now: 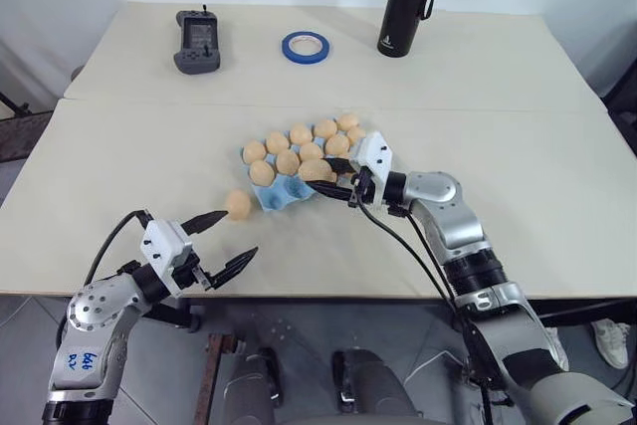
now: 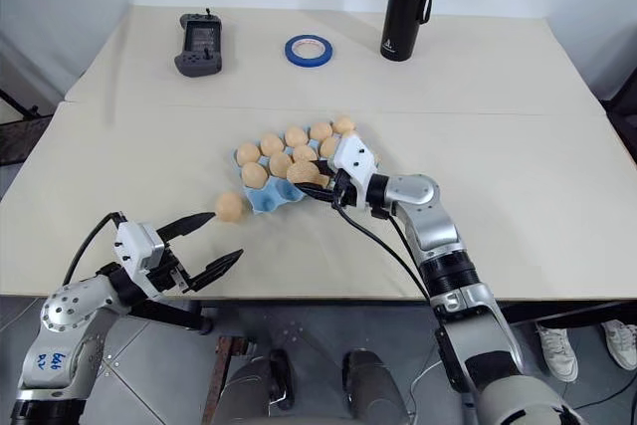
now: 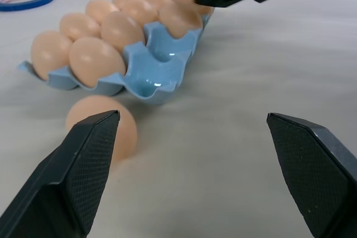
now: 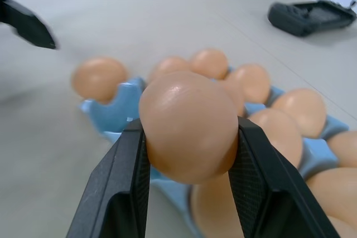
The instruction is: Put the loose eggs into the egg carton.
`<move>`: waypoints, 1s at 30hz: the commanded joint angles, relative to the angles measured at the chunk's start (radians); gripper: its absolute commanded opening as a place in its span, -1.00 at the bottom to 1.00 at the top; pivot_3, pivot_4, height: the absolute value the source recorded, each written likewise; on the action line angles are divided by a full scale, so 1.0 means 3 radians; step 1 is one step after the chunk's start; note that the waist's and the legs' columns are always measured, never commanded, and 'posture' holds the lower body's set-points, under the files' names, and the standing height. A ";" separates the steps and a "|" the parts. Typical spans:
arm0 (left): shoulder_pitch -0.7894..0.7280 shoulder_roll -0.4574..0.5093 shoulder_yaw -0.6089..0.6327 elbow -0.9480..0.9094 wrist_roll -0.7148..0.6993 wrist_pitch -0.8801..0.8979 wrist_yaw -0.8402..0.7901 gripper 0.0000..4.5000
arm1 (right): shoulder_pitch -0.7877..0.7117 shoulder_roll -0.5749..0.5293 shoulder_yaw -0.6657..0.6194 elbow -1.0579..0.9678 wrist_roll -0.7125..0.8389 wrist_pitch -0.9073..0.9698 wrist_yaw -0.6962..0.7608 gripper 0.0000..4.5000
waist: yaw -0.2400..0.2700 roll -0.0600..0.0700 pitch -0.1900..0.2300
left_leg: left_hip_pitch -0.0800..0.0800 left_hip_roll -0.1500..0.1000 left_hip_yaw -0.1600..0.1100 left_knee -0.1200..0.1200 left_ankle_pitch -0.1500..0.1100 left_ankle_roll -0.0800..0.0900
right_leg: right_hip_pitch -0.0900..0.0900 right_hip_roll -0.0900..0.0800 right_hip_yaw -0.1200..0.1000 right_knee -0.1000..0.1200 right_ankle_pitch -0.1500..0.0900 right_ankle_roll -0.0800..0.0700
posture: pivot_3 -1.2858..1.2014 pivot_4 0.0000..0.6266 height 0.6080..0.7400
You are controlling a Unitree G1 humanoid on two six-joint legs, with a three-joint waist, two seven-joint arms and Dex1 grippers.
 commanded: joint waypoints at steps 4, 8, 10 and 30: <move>0.0093 -0.0040 0.0070 -0.0232 -0.0047 -0.0041 0.0087 1.00 | -0.0072 0.0091 -0.0006 -0.0153 0.0077 0.0072 0.0024 0.60 | -0.0009 0.0000 0.0000 | -0.0001 0.0000 0.0001 -0.0002 0.0000 0.0000 | -0.0002 0.0002 0.0000 -0.0001 0.0000 0.0000 | 0.03 -0.52 1.00; 0.0132 -0.0058 0.0069 -0.0269 -0.0043 -0.0035 0.0123 1.00 | -0.0016 0.0022 -0.0038 -0.0286 0.0093 0.0137 0.0045 0.99 | -0.0029 0.0000 0.0000 | 0.0000 0.0000 0.0002 0.0000 0.0000 0.0000 | -0.0001 0.0002 0.0001 0.0002 0.0000 0.0000 | 0.03 -0.52 1.00; 0.0151 -0.0062 0.0067 -0.0285 -0.0043 -0.0038 0.0138 1.00 | 0.0037 -0.0041 -0.0074 -0.0379 0.0114 0.0175 0.0060 0.99 | -0.0030 0.0000 0.0000 | 0.0000 0.0000 0.0002 0.0001 0.0000 0.0000 | -0.0001 0.0002 0.0000 0.0002 0.0000 0.0000 | 0.03 -0.52 1.00; 0.0386 -0.0106 0.0399 -0.0100 -0.0057 0.0127 0.0446 1.00 | 0.1649 -0.0912 -0.0788 -0.1425 0.1107 -0.0294 0.1016 0.99 | -0.0018 0.0000 0.0000 | 0.0004 -0.0001 -0.0013 0.0006 -0.0002 0.0001 | 0.0010 0.0002 -0.0003 -0.0005 -0.0001 -0.0003 | 0.03 -0.52 1.00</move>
